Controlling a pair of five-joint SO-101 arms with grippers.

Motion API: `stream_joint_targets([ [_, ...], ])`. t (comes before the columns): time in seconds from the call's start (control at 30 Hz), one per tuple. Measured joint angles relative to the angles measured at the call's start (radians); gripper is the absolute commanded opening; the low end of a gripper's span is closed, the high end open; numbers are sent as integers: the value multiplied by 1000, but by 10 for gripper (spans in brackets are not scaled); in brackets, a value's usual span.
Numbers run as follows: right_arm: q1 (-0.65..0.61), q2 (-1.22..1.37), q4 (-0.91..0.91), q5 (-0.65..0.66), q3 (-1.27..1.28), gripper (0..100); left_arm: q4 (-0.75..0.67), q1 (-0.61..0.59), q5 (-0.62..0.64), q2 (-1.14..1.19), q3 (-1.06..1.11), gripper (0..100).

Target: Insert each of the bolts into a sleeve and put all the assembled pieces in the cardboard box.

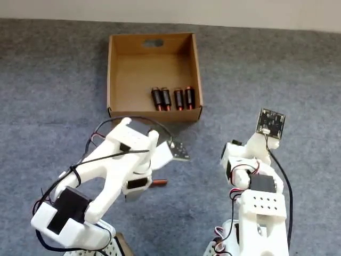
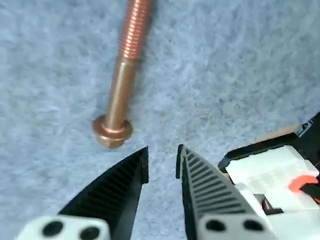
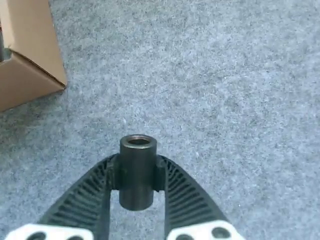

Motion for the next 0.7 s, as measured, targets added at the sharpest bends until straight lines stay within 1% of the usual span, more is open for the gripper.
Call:
stream_joint_targets([
  [0.13, 0, 0, 0, 0, 0, 5, -104, 0, 43, 0, 31, 108],
  [0.3, 0, 0, 0, 0, 0, 5, -212, -2, 147, 0, 32, 109],
  [0.4, 0, 0, 0, 0, 0, 5, -247, -2, 173, 0, 32, 109],
  [0.6, 0, 0, 0, 0, 0, 5, -256, -2, 178, 0, 14, 109],
  [0.7, 0, 0, 0, 0, 0, 5, -290, -29, 178, 0, -21, 109],
])
